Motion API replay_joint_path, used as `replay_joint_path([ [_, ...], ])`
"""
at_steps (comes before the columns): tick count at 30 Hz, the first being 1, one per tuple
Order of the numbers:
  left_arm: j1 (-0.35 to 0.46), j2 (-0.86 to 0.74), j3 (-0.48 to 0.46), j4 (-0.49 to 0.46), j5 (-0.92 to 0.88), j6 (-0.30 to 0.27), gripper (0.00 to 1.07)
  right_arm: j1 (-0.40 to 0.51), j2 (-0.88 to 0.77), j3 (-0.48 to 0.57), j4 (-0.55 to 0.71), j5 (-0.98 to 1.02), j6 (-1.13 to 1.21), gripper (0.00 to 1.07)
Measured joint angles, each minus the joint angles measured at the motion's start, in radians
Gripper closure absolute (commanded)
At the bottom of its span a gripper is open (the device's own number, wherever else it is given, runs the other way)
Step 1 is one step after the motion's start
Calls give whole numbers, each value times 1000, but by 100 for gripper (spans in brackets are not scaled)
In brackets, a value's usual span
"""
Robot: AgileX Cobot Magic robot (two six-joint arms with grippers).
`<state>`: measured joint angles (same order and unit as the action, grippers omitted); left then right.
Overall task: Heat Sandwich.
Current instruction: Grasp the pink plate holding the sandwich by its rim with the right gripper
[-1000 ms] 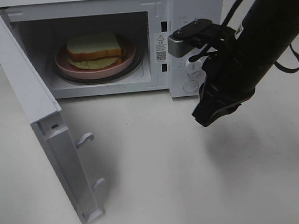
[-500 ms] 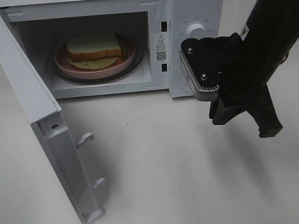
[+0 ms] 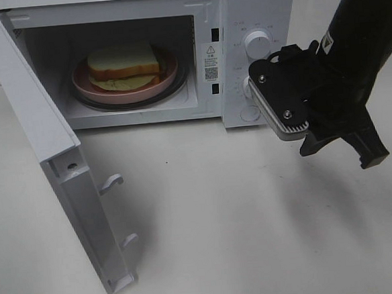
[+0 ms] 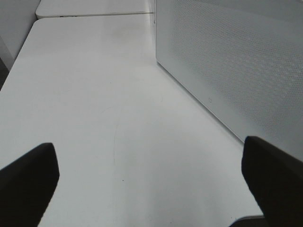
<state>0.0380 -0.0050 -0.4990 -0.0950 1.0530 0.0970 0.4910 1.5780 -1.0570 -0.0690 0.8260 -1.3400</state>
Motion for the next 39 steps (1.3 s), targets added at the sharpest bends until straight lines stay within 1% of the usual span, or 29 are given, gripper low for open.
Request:
replay_joint_path([
  [3, 0, 0, 0, 0, 0, 0, 5, 0, 0, 0, -3, -22, 36, 35],
  [4, 0, 0, 0, 0, 0, 0, 5, 0, 0, 0, -3, -22, 36, 35],
  [5, 0, 0, 0, 0, 0, 0, 5, 0, 0, 0, -4, -29, 86, 19],
  [6, 0, 0, 0, 0, 0, 0, 5, 0, 0, 0, -4, -33, 106, 13],
  [7, 0, 0, 0, 0, 0, 0, 5, 0, 0, 0, -4, -37, 122, 8],
  [8, 0, 0, 0, 0, 0, 0, 5, 0, 0, 0, -4, -37, 122, 8],
  [10, 0, 0, 0, 0, 0, 0, 5, 0, 0, 0, -4, -45, 133, 3],
  [18, 0, 0, 0, 0, 0, 0, 5, 0, 0, 0, -4, -68, 141, 6],
  [23, 0, 0, 0, 0, 0, 0, 5, 37, 1, -7, -30, -80, 145, 7],
  [26, 0, 0, 0, 0, 0, 0, 5, 62, 6, -33, -34, -81, 148, 7],
  [27, 0, 0, 0, 0, 0, 0, 5, 79, 22, -60, -36, -81, 149, 8],
  [28, 0, 0, 0, 0, 0, 0, 5, 79, 22, -60, -36, -81, 149, 8],
  [31, 0, 0, 0, 0, 0, 0, 5, 106, 66, -107, -38, -82, 149, 8],
  [35, 0, 0, 0, 0, 0, 0, 5, 128, 100, -144, -38, -82, 150, 9],
  [36, 0, 0, 0, 0, 0, 0, 5, 141, 123, -171, -39, -83, 150, 9],
  [39, 0, 0, 0, 0, 0, 0, 5, 153, 147, -196, -41, -92, 150, 10],
])
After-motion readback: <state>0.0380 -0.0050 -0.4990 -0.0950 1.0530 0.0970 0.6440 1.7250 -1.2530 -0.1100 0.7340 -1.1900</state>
